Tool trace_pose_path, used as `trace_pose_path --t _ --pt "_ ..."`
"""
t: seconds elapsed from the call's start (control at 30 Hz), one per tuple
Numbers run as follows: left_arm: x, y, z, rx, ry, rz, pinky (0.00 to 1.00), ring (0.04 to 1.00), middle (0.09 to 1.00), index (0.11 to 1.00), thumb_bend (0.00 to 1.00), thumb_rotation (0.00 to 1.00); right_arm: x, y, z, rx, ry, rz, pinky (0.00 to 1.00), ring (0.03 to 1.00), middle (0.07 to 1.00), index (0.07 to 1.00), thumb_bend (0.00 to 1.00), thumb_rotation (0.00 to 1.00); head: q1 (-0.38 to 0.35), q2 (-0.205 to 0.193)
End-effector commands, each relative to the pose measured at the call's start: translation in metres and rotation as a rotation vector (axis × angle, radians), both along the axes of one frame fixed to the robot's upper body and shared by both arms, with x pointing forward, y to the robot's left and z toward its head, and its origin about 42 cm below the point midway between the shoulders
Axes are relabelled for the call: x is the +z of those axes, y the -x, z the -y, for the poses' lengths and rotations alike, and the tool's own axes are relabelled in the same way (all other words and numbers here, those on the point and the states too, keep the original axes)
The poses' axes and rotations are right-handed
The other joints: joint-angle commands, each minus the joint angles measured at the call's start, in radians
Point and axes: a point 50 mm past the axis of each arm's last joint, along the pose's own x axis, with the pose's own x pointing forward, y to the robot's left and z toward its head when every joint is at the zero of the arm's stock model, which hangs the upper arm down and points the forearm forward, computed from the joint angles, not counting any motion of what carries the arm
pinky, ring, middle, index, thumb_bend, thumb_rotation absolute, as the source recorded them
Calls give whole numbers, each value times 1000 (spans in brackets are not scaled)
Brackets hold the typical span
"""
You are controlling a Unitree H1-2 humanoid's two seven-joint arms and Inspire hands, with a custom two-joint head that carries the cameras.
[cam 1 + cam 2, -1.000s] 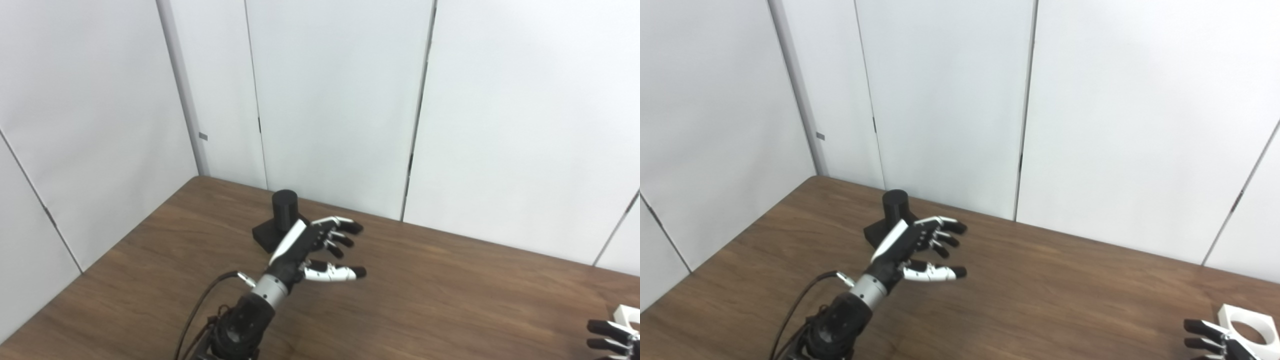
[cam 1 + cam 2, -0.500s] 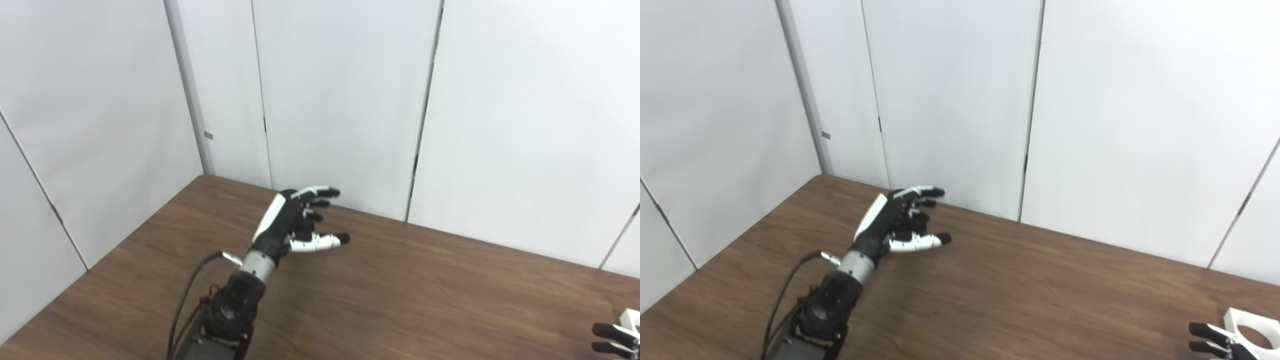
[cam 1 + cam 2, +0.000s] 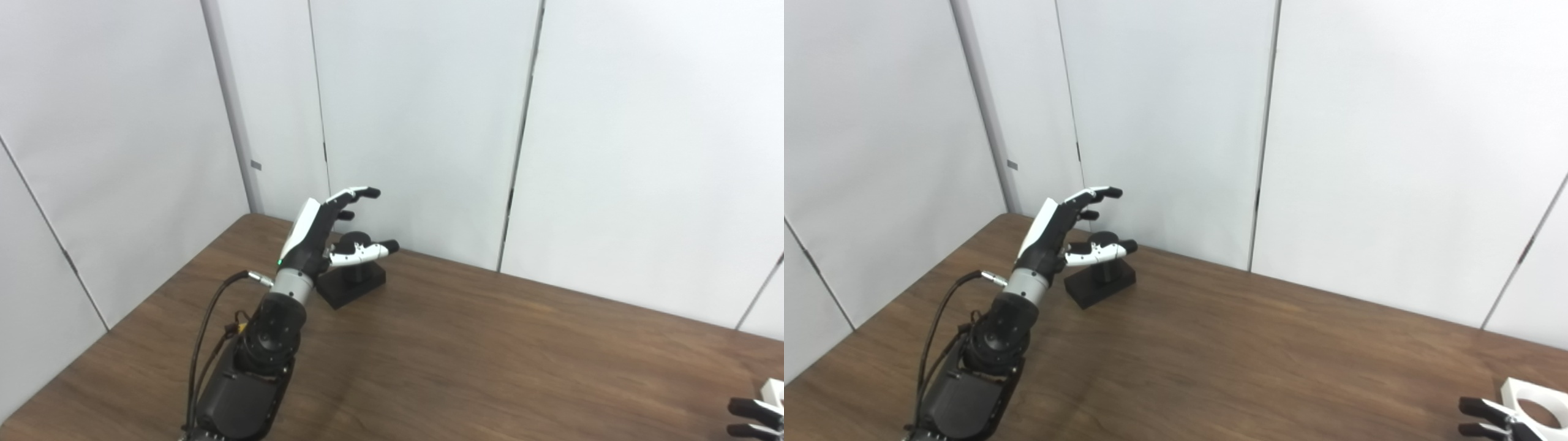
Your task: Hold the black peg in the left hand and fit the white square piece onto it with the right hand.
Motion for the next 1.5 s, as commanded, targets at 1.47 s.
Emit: trace_pose_path --t 1.47 --pt "-8 -43 -40 424 -560 -317 997 1000 1000 828 1000 535 23 2 8 -9 7 86 447 600 680 643 503 288 -17 33"
